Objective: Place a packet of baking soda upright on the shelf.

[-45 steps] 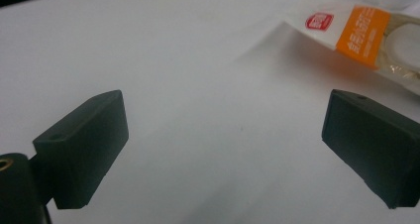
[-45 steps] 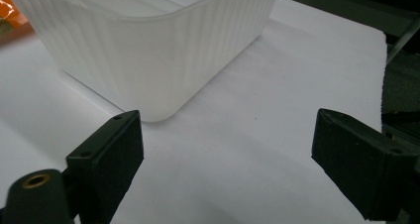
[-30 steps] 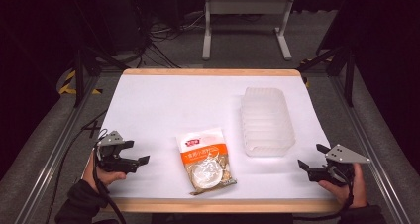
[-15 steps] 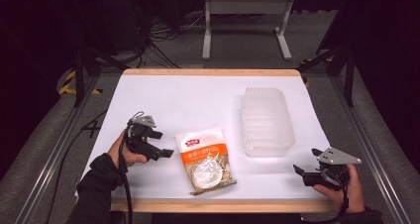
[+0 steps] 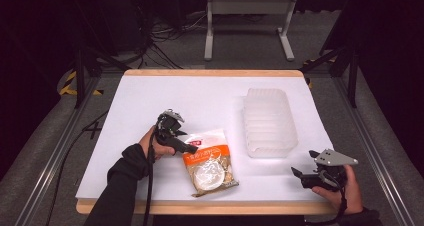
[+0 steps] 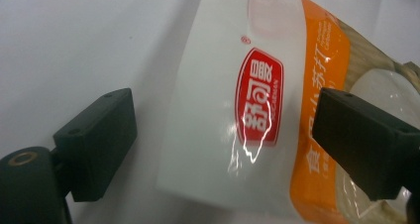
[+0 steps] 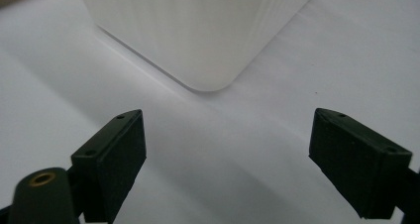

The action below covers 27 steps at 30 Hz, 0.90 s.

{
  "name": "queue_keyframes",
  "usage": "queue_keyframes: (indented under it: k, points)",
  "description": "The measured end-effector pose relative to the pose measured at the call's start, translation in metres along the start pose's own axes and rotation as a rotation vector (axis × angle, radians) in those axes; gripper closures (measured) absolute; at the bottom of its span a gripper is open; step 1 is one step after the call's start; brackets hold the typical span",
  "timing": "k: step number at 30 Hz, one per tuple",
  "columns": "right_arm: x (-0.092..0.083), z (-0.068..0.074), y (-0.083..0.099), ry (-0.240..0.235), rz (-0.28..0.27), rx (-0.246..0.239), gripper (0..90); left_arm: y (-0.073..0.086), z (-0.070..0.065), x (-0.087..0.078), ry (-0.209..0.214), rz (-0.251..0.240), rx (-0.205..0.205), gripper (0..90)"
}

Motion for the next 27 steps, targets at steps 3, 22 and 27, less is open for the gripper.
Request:
queue_keyframes:
  k: [3, 22, 27]
  points:
    - [0.0, 0.001, 0.0, -0.005, -0.007, 0.006, 15.1, -0.004, -0.001, 0.006, 0.005, 0.011, 0.016, 16.5]
    - [0.0, 0.001, 0.003, -0.026, -0.007, 0.02, 15.7, -0.017, -0.002, 0.005, 0.038, -0.054, 0.108, 79.5]
    - [-0.001, 0.001, 0.003, -0.028, -0.008, 0.021, 15.7, -0.019, -0.01, 0.001, 0.03, -0.059, 0.149, 89.4]
Point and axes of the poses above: each handheld gripper's, and its own axes: x roughly forward along the jaws, y roughly out of its underside, z roughly to its left, the point moved 5 cm from there along x, roughly forward along the jaws, and after that the axes turned 11 degrees about y, right-handed, at the moved point
